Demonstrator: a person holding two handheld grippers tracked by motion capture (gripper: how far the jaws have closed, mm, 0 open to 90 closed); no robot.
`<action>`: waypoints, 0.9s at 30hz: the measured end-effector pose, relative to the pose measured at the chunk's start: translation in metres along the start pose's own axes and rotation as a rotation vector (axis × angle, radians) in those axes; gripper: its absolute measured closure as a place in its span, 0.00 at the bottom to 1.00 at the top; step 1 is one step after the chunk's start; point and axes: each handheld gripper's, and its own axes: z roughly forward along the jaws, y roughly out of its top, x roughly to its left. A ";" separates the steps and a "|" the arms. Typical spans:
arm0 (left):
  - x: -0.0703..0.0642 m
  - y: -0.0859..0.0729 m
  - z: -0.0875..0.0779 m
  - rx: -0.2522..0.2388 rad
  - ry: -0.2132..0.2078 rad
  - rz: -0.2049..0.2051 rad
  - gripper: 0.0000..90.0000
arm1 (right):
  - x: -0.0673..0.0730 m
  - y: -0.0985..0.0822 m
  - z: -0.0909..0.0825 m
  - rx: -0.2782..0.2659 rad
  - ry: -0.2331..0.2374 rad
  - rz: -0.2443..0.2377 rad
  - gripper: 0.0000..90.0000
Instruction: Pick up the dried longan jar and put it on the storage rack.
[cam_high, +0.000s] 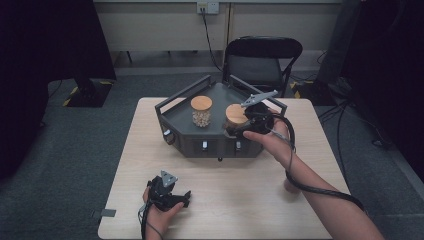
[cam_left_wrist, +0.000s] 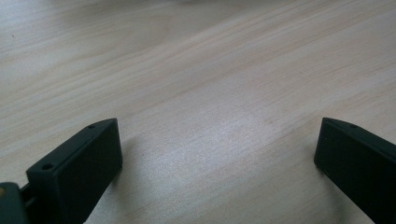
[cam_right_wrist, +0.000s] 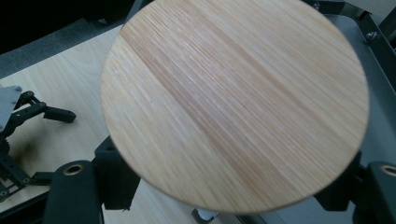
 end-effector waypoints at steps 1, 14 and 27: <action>0.000 0.000 0.000 0.000 0.000 0.000 0.00 | 0.000 0.001 0.001 0.002 -0.004 0.001 0.28; 0.000 0.000 0.000 0.000 0.000 0.000 0.00 | -0.008 0.007 0.012 0.004 -0.042 0.032 0.28; 0.000 0.000 0.000 -0.001 0.000 -0.002 0.00 | -0.009 0.012 0.028 0.023 -0.061 0.022 0.28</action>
